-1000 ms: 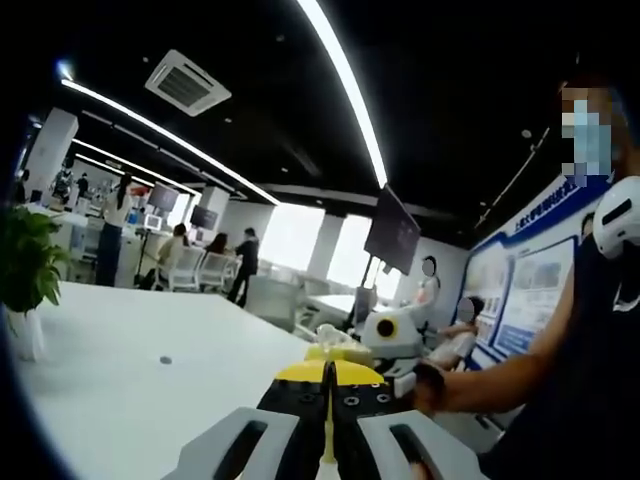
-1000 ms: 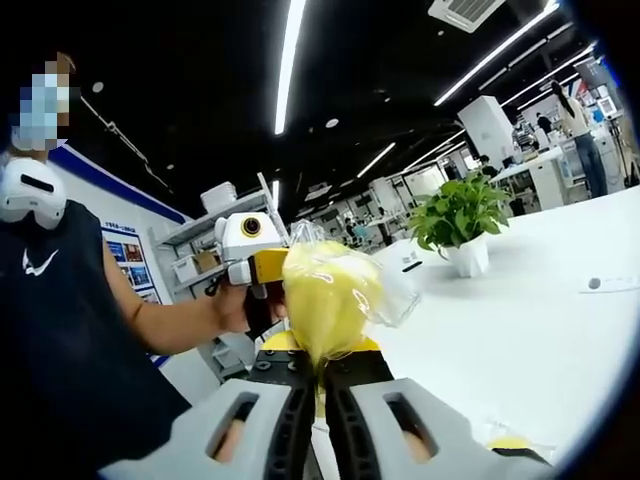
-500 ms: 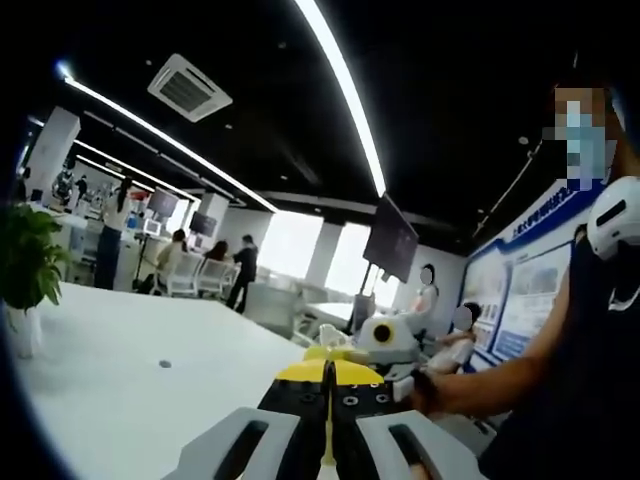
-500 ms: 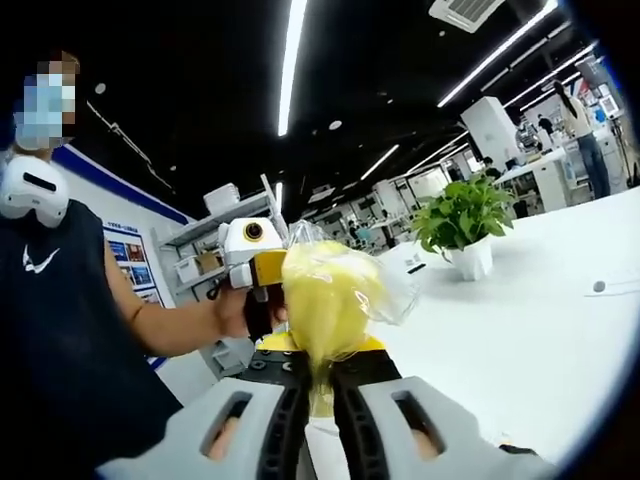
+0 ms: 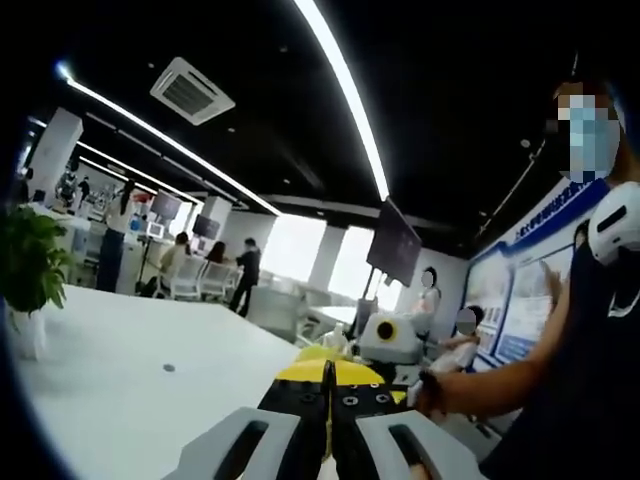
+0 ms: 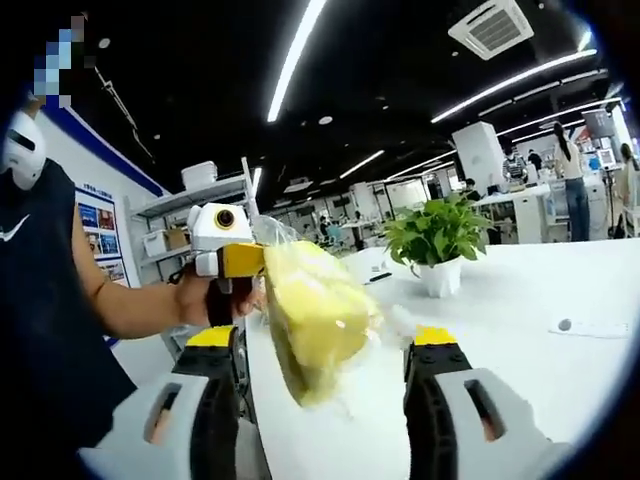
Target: Compare the silicone blocks by pressing each to a similar depth, holding the contact briefly, and releasing to observe deformation and rebound differences across the visible hardness samples.
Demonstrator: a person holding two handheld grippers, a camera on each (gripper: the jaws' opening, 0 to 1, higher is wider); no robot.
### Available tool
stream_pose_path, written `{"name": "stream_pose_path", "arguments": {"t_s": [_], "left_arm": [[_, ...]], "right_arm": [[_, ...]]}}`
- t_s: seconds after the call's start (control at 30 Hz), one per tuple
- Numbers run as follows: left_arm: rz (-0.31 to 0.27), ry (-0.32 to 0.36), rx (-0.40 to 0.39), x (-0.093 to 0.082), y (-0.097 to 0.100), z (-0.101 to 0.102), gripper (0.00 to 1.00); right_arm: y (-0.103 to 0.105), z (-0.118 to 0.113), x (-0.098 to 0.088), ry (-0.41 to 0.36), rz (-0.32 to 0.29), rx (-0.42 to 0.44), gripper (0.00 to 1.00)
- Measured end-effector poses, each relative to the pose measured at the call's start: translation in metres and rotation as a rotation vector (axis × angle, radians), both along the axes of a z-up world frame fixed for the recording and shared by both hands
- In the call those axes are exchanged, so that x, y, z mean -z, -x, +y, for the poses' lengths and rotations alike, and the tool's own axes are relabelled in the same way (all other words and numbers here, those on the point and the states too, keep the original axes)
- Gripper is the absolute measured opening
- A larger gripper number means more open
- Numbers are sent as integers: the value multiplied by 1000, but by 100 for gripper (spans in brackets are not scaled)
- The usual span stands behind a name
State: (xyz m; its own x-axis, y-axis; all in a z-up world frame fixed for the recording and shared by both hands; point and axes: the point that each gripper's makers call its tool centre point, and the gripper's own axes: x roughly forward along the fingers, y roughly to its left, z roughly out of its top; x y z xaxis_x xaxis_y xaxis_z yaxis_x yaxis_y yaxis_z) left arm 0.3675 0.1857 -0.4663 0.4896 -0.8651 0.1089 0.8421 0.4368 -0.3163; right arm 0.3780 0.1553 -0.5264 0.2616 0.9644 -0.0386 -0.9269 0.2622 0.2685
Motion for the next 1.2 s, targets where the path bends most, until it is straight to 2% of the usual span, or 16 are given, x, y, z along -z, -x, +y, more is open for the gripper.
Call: {"name": "stream_pose_path", "arguments": {"t_s": [0.17,0.23,0.33,0.4,0.53,0.63,0.83,0.93,1.1,1.2], "left_arm": [[12,21,-29,-1,-4,12,0],[30,47,-36,-2,-6,17,0],[41,67,-41,-4,-8,21,0],[61,75,-50,-3,-10,22,0],[59,55,-85,4,-15,24,0],[134,105,-95,19,-21,27,0],[189,128,-118,44,-28,30,0],[209,124,-123,53,-30,30,0],[268,154,-131,69,-37,31,0],[319,152,-135,90,-42,29,0]], "right_arm": [[-12,-17,7,33,-13,87,91],[-16,-27,9,42,-16,128,96],[-23,-42,8,38,-28,170,96],[-30,-54,12,71,-49,219,96],[-36,-78,25,118,-64,295,96],[-40,-103,43,156,-57,364,96],[-36,-140,71,202,-59,454,96],[-32,-157,90,258,-55,489,96],[-25,-174,109,294,-52,526,96],[-22,-185,129,362,-56,548,96]]}}
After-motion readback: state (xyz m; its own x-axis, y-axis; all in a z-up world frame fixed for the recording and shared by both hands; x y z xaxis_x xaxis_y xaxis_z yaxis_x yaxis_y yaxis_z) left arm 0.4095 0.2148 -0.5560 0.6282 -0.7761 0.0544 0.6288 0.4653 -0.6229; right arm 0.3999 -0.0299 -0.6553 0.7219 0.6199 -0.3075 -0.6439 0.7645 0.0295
